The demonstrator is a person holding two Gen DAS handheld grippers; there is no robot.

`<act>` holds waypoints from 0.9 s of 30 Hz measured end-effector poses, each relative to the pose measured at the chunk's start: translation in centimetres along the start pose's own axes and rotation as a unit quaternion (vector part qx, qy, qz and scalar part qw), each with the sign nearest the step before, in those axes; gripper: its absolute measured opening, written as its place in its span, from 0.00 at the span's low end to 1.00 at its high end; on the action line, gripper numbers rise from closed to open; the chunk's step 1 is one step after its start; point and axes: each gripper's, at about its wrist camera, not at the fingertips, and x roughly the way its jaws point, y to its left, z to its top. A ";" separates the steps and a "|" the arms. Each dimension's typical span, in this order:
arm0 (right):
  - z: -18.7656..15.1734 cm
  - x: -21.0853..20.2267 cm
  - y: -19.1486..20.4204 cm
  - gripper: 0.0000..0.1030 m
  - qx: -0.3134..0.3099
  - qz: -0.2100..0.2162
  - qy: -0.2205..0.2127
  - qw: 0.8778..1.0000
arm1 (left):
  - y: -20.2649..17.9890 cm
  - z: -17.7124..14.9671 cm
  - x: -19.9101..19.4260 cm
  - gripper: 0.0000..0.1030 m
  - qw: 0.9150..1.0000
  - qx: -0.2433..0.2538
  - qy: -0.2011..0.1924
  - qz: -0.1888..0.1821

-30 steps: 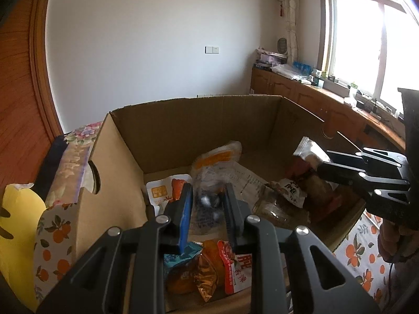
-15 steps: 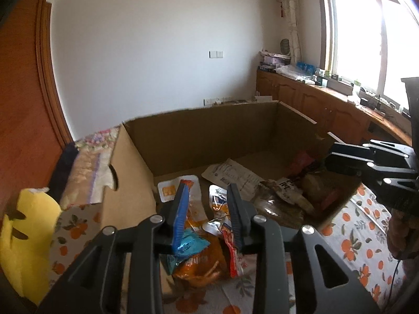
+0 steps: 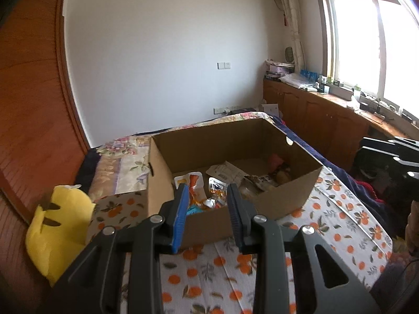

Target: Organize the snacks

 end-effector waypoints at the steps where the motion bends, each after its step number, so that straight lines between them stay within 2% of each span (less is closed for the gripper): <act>1: 0.0 -0.9 0.2 0.27 0.000 -0.001 -0.002 1.000 | -0.1 -0.1 -0.8 0.29 1.000 0.001 -0.001 0.001; 9: -0.4 -7.5 2.3 0.27 0.000 -0.021 -0.019 1.000 | -1.5 -0.9 -6.6 0.31 1.000 0.005 -0.015 0.003; 18: -1.9 -11.6 3.8 0.27 0.017 -0.033 -0.030 0.999 | -2.4 -2.8 -10.9 0.39 1.000 0.002 -0.016 0.000; 27: -4.4 -13.7 5.6 0.43 0.028 -0.048 -0.032 0.998 | -3.1 -5.1 -14.1 0.44 0.999 -0.014 -0.023 0.019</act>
